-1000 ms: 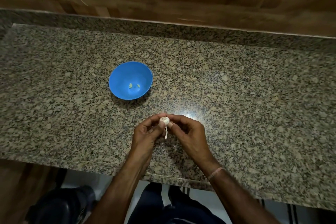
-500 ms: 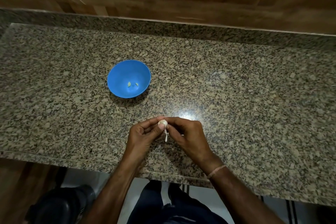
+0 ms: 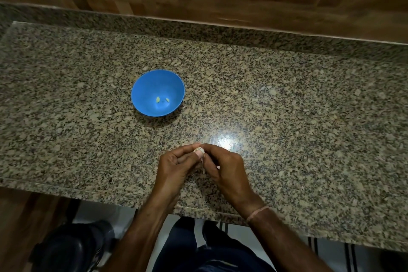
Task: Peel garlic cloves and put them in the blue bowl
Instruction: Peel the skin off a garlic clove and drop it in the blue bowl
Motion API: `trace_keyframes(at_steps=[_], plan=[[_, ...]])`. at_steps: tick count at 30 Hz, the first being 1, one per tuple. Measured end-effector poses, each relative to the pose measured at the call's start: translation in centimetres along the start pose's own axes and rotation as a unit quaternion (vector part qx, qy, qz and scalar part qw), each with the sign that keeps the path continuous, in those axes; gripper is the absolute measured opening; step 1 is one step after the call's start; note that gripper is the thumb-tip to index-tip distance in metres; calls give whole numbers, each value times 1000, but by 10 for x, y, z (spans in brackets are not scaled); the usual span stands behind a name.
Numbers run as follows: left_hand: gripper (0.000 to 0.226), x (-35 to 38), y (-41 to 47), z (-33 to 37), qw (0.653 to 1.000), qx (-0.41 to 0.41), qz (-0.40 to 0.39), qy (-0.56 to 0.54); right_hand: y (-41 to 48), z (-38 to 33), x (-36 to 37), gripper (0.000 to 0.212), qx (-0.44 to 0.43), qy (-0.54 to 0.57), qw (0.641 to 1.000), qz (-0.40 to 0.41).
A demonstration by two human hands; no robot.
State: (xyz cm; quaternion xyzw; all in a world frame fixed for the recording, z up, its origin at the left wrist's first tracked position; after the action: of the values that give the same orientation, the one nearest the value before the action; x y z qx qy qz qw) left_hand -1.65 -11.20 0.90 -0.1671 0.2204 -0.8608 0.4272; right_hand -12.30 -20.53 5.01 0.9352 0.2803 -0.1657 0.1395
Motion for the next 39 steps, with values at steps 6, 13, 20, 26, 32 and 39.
trace_keyframes(at_steps=[6, 13, 20, 26, 32, 39], plan=[[41, 3, 3, -15, 987, -81, 2, -142, -3, 10, -6, 8, 119, 126, 982, 77], [36, 5, 8, -10, 989, -55, 5, -140, 1, 11, -6, 8, 109, 114, 981, 115], [26, 1, 7, -13, 995, -24, 43, -86, 0, 15, -2, 13, 115, 85, 981, 131], [23, -12, 9, -5, 998, 11, 59, -29, 9, 22, 0, 15, 123, 116, 983, 67], [20, -14, 8, 16, 995, 84, 45, 27, 16, 4, 2, 26, 31, 68, 997, 9], [26, -12, 6, 19, 994, 102, 39, 24, 14, 9, 4, 24, 55, 89, 995, 7]])
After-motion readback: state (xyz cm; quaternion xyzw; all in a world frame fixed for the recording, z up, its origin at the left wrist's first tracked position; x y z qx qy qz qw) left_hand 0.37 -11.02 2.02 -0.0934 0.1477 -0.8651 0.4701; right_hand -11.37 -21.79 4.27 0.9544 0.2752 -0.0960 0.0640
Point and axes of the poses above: each hand's wrist, its own y-axis towards the middle knuckle, its own x-axis out of the palm, z = x × y, the point moved 10 cm from there along y, towards the middle knuckle, and after that the axes turned 10 degrees about z, right-handed, at the moved point
